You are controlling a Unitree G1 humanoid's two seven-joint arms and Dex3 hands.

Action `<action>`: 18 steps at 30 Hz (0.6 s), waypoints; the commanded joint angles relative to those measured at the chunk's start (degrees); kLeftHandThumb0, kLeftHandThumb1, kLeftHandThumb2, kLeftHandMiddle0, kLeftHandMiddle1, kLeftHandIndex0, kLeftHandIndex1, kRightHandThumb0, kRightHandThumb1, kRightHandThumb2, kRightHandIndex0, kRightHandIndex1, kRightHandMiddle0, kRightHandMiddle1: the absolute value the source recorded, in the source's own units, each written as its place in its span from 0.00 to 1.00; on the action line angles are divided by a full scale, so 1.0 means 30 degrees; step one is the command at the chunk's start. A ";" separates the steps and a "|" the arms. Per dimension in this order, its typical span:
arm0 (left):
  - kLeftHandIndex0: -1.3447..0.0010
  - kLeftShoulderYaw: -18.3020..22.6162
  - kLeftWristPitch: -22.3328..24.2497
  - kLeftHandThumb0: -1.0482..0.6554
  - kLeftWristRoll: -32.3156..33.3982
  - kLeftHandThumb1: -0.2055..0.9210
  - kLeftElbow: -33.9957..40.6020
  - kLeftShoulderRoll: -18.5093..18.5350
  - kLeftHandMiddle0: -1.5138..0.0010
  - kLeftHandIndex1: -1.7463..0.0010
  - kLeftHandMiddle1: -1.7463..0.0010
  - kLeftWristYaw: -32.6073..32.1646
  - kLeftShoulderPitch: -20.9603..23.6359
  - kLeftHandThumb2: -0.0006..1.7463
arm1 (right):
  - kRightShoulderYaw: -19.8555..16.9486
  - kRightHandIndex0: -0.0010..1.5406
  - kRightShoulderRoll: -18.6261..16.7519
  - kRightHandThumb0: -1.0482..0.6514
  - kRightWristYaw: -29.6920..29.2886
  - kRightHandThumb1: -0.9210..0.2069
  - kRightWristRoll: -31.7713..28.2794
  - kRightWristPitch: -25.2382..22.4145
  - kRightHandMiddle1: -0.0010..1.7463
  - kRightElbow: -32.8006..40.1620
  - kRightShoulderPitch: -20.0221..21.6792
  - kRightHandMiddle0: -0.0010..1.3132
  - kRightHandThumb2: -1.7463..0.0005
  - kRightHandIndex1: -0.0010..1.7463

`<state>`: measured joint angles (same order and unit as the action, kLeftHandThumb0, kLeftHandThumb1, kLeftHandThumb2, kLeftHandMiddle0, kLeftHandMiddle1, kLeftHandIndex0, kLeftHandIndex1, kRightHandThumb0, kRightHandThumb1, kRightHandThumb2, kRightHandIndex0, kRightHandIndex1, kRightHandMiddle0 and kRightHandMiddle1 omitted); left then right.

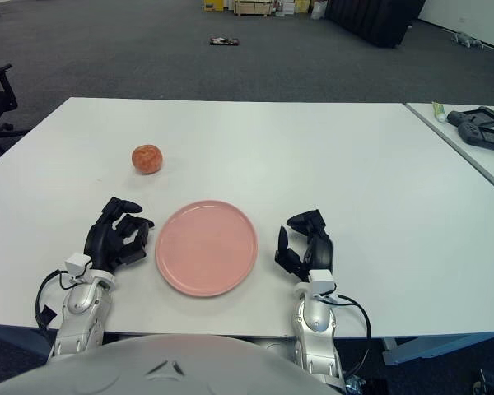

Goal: Put the apple into the plate.

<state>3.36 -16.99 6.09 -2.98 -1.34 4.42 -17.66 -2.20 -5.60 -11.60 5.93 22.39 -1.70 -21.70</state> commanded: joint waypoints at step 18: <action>0.71 -0.0047 0.0185 0.61 -0.0577 0.57 0.0136 0.0109 0.59 0.00 0.17 -0.0340 0.0372 0.62 | 0.0065 0.42 -0.0063 0.38 0.0058 0.30 -0.0204 -0.0020 1.00 0.0050 0.0192 0.31 0.43 0.87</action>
<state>3.35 -16.63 5.47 -2.78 -1.33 4.20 -17.64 -2.15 -5.68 -11.69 5.85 22.13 -1.62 -21.68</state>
